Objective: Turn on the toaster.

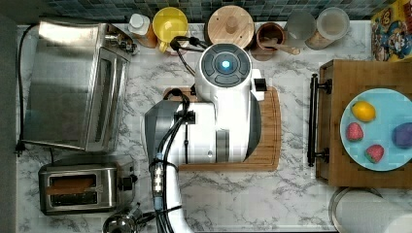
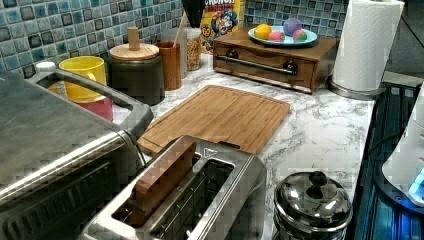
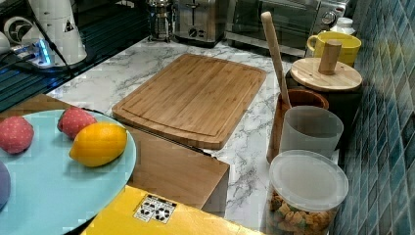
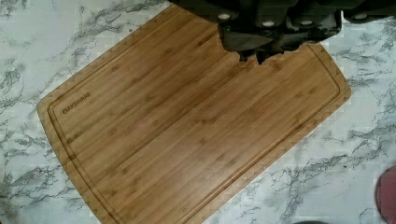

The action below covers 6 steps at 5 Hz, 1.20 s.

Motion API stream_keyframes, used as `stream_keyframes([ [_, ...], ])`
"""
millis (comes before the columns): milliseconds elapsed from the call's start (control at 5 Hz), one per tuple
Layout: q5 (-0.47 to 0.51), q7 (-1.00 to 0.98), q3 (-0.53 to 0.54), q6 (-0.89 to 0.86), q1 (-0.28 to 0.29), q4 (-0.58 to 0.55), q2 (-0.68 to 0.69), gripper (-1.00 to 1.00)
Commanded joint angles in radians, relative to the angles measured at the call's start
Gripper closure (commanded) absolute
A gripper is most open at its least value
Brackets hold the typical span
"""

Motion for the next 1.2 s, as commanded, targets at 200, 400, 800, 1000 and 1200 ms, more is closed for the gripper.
stream_keyframes([
  [200, 0.001, -0.019, 0.003, 0.003, 0.002, -0.001, 0.000, 1.00],
  [400, -0.013, -0.078, 0.027, 0.057, 0.027, -0.078, -0.039, 1.00],
  [800, 0.054, -0.212, 0.078, 0.122, 0.058, -0.232, -0.156, 1.00],
  [1000, 0.084, -0.258, 0.106, 0.140, 0.063, -0.296, -0.198, 1.00],
  [1200, 0.120, -0.296, 0.135, 0.181, 0.068, -0.387, -0.281, 1.00],
])
